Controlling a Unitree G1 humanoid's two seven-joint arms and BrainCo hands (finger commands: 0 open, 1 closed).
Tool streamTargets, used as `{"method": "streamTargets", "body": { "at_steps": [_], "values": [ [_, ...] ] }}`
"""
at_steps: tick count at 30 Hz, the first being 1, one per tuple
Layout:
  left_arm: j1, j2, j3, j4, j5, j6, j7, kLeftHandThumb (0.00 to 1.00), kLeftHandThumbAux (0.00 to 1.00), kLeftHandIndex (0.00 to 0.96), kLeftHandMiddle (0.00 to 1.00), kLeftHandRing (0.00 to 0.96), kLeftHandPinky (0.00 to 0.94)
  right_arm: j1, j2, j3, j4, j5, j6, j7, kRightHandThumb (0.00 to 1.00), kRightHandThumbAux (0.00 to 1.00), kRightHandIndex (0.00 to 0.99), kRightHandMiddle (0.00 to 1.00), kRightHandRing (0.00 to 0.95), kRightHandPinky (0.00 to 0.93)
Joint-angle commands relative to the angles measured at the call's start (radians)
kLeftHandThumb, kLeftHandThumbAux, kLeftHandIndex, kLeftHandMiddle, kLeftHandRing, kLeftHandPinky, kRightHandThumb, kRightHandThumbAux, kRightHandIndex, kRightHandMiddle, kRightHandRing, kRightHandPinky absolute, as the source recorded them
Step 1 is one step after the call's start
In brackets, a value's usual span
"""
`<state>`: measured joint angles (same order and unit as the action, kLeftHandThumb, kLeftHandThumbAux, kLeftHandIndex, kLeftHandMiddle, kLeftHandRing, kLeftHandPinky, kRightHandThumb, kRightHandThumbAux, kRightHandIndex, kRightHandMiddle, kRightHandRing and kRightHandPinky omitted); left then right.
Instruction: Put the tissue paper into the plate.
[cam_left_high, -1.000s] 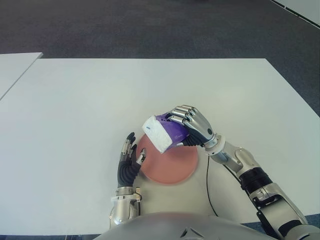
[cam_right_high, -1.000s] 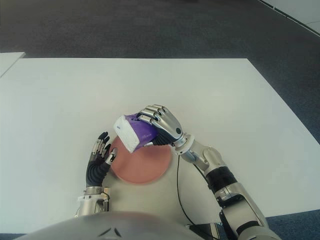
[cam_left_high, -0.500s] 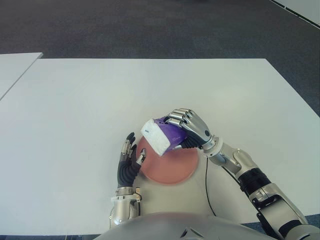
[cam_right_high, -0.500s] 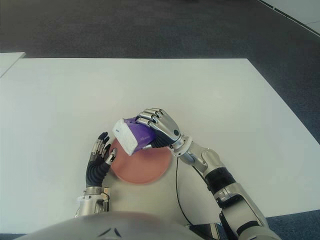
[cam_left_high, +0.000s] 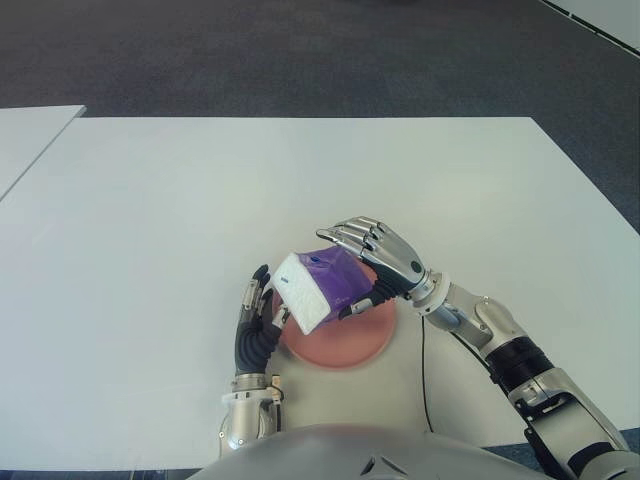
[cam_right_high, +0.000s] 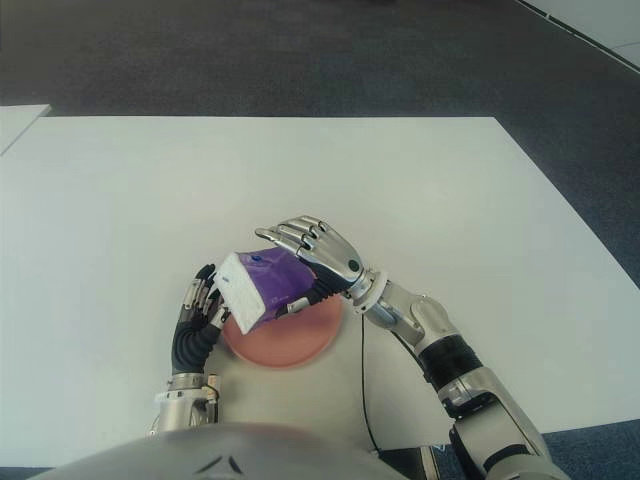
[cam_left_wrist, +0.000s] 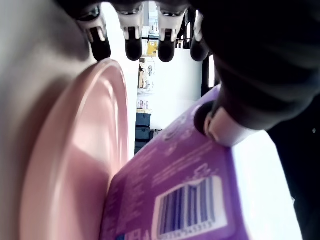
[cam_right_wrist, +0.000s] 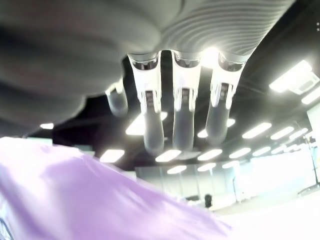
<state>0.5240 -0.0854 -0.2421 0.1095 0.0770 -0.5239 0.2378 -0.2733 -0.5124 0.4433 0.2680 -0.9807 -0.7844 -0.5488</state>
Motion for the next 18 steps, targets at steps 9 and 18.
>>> {"method": "streamTargets", "body": {
  "at_steps": [9, 18],
  "values": [
    [-0.039, -0.058, 0.03, 0.1, -0.018, 0.072, 0.031, 0.121, 0.69, 0.052, 0.04, 0.033, 0.053, 0.003, 0.003, -0.001, 0.015, -0.003, 0.011, -0.011, 0.28, 0.256, 0.0, 0.0, 0.0, 0.0],
    [-0.05, -0.056, 0.031, 0.106, -0.013, 0.075, 0.036, 0.114, 0.687, 0.047, 0.036, 0.03, 0.051, -0.005, 0.003, 0.002, 0.029, 0.0, 0.02, -0.003, 0.266, 0.248, 0.0, 0.0, 0.0, 0.0]
  ]
}}
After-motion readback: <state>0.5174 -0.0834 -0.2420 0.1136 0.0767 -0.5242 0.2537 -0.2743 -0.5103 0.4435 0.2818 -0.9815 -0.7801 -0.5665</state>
